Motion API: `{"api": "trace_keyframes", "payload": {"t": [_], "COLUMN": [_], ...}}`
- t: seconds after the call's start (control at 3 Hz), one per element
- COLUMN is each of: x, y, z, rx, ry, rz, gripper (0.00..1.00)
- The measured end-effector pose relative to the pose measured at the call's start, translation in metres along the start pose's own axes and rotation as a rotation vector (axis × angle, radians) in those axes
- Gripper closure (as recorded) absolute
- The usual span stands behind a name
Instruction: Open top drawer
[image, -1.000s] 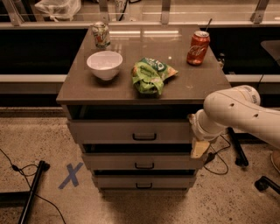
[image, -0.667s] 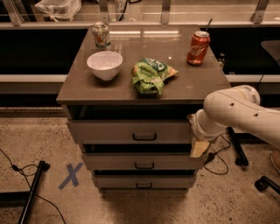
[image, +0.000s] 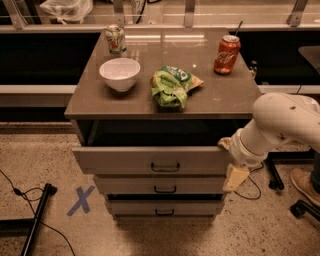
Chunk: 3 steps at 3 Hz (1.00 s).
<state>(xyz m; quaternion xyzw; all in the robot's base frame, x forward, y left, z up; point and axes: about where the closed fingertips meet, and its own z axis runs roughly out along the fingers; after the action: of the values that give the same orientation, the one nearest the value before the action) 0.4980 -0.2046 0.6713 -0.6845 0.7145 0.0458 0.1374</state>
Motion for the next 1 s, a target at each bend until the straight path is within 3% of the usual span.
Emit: {"api": "trace_keyframes", "payload": {"t": [0.67,1.0], "x": [-0.011,-0.015], "y": [0.083,0.109], "z": [-0.028,-0.056], "rx": [-0.136,-0.128], "ry": [-0.088,-0.132], "rz": [0.020,0.044], "gripper": [0.23,0.01]}}
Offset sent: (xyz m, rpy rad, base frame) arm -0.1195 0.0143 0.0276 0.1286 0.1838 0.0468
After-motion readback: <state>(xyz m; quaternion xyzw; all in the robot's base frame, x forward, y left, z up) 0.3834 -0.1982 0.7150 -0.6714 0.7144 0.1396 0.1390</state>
